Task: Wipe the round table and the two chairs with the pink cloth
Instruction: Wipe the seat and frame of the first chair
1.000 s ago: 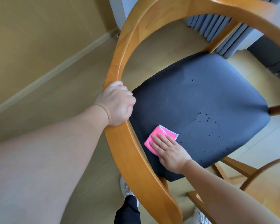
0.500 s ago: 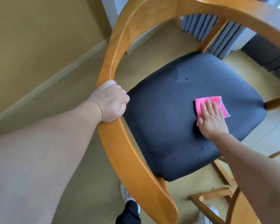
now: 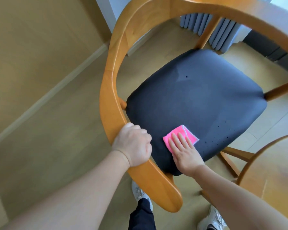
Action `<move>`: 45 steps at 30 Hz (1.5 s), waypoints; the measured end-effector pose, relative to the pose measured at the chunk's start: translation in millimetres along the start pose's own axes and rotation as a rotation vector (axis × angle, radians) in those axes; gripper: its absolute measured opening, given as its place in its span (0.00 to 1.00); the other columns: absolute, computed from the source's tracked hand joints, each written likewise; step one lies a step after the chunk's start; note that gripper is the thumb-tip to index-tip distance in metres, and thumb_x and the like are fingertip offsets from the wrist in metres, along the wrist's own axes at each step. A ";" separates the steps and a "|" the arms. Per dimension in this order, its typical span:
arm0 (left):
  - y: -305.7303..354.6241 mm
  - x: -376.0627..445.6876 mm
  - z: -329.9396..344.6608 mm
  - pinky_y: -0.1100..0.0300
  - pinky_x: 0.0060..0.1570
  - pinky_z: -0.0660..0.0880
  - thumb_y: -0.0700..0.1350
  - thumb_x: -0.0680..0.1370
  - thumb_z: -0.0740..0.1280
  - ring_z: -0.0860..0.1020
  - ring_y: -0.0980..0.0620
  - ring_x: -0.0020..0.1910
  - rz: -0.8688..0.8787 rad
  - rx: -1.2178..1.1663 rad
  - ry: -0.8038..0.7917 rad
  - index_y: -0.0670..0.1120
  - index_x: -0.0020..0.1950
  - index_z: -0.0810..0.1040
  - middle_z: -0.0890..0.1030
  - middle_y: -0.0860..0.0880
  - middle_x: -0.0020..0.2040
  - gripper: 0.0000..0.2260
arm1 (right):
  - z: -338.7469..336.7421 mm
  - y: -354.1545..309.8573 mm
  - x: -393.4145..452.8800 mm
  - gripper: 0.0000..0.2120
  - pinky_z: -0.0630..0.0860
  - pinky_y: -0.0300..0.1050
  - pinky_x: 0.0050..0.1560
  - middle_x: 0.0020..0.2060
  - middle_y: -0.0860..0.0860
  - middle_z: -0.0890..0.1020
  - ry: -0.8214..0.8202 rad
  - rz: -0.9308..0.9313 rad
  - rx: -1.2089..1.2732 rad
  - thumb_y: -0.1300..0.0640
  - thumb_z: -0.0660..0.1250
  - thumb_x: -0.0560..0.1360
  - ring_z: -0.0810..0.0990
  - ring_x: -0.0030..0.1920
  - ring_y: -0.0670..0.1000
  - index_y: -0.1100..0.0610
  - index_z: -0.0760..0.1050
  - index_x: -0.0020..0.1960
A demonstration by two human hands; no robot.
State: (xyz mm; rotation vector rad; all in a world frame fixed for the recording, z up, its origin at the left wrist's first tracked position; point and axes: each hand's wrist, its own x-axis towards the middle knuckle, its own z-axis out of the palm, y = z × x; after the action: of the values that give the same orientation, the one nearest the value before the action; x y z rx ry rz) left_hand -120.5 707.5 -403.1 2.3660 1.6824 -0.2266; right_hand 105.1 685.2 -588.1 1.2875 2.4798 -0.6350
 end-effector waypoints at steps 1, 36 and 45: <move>0.9 -0.5 0.5 0.56 0.37 0.70 0.47 0.70 0.58 0.67 0.51 0.28 0.003 0.003 0.000 0.50 0.27 0.69 0.68 0.53 0.26 0.11 | 4.4 -4.8 -5.6 0.27 0.32 0.56 0.74 0.77 0.50 0.39 -0.017 -0.067 -0.015 0.47 0.40 0.82 0.30 0.74 0.56 0.49 0.31 0.76; -10.8 4.5 3.2 0.58 0.36 0.69 0.49 0.71 0.58 0.67 0.54 0.28 0.097 -0.060 0.049 0.52 0.30 0.67 0.70 0.54 0.28 0.10 | -1.2 -6.5 -19.2 0.25 0.24 0.46 0.69 0.71 0.46 0.27 0.065 0.519 0.224 0.42 0.30 0.78 0.22 0.70 0.50 0.45 0.25 0.72; -9.7 3.9 3.4 0.55 0.38 0.70 0.48 0.73 0.55 0.68 0.52 0.31 0.110 -0.046 0.037 0.48 0.31 0.70 0.69 0.52 0.30 0.12 | 30.2 -51.3 -44.2 0.26 0.26 0.47 0.70 0.71 0.46 0.26 0.095 0.533 0.323 0.41 0.30 0.78 0.23 0.71 0.50 0.47 0.22 0.70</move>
State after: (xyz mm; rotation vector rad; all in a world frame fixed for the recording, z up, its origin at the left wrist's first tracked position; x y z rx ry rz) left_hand -128.4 713.1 -408.3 2.4338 1.5494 -0.1251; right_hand 89.1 613.0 -582.2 2.0372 2.0059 -0.8628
